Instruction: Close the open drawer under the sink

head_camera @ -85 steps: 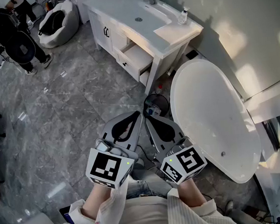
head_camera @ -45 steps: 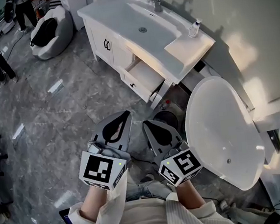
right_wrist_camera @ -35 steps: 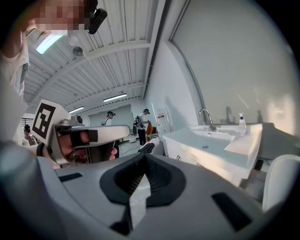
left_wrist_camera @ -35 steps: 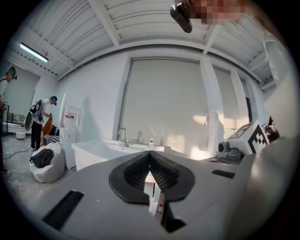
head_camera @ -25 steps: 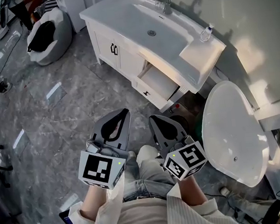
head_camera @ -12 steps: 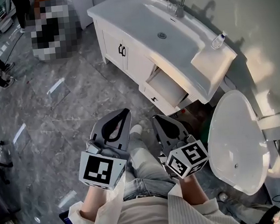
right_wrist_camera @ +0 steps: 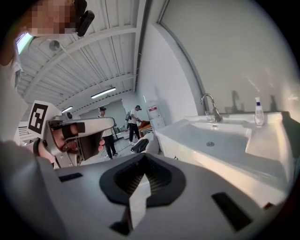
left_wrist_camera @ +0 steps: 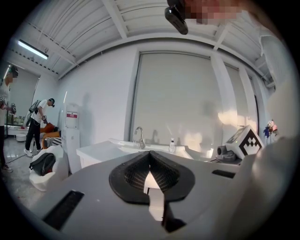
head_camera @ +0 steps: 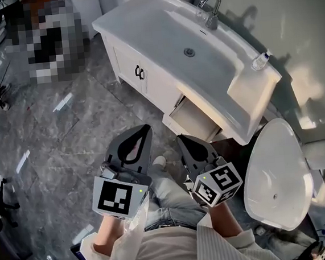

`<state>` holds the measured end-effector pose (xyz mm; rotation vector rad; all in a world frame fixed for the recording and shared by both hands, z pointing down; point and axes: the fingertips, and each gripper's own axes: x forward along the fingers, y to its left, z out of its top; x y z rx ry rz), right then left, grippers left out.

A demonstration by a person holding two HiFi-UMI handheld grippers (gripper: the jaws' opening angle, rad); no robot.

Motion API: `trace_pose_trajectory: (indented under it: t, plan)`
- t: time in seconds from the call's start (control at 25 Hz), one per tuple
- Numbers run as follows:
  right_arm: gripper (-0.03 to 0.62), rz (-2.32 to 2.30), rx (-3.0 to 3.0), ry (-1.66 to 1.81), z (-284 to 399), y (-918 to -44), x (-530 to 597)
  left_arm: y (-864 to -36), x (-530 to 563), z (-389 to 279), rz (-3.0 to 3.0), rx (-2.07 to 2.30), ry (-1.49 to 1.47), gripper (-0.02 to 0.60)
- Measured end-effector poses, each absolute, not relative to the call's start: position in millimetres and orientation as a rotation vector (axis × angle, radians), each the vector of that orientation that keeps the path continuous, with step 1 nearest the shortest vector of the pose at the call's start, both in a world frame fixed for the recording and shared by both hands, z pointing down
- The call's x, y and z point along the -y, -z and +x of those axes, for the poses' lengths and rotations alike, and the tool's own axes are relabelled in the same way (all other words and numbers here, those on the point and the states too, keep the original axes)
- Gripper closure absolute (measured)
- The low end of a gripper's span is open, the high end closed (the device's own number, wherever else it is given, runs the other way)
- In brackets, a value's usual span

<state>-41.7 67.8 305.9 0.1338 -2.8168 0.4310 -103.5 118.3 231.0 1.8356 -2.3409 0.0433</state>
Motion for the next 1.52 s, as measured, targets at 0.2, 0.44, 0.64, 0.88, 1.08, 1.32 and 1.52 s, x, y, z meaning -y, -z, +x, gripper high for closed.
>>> trace_pose_trajectory:
  t: [0.2,0.44,0.64,0.88,1.08,1.32,1.52]
  plan:
    - [0.585,0.184,2.812,-0.437,-74.8,-300.6,-29.8,-221.0,-76.1,-140.1,1.89,2.313,-0.052,0.566]
    - [0.583,0.251,2.807,-0.448,-90.2,-299.5,-4.4,-215.3,-43.5,-157.1,1.961,2.272,-0.058,0.566]
    - [0.583,0.353,2.812,-0.452,-85.3,-294.7,11.7,-209.1,-21.5,-153.8,2.061,2.205,-0.066,0.566]
    - [0.583,0.513,2.809,-0.469,-69.9,-289.7,33.6,-201.6,8.1,-139.9,2.203,2.094,-0.075,0.566]
    - [0.585,0.663,2.794,-0.484,-62.9,-287.7,49.6,-200.9,32.7,-133.2,2.314,1.971,-0.077,0.566]
    - [0.583,0.89,2.722,-0.526,-53.3,-298.2,68.2,-205.6,60.0,-125.4,2.461,1.77,-0.114,0.566]
    - [0.583,1.045,2.665,-0.563,-49.5,-305.5,75.1,-213.5,74.4,-118.3,2.547,1.607,-0.123,0.566]
